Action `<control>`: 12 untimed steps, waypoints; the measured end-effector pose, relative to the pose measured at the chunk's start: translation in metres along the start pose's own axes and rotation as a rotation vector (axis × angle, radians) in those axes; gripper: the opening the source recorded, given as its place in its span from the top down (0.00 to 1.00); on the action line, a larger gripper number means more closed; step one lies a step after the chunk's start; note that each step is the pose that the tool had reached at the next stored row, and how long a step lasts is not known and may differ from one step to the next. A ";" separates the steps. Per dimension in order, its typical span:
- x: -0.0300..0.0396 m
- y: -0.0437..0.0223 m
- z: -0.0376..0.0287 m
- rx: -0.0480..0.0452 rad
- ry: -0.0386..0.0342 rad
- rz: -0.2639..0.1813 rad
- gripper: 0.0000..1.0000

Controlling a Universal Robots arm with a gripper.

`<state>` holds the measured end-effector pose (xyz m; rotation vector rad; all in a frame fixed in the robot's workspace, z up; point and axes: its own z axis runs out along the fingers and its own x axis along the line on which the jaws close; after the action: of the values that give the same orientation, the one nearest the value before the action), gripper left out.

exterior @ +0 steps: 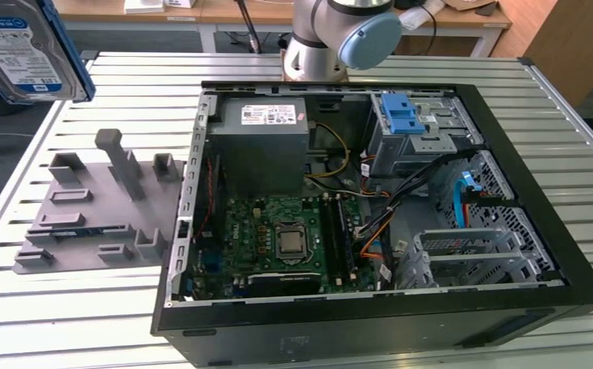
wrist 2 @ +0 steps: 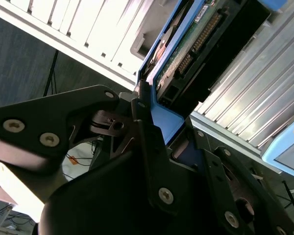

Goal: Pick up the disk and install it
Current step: 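Pick up the disk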

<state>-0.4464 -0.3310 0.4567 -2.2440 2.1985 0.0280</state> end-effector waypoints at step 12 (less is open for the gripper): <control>0.0000 0.0000 -0.0010 0.0000 0.0000 0.000 0.64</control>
<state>-0.4464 -0.3309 0.4577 -2.2439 2.1985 0.0281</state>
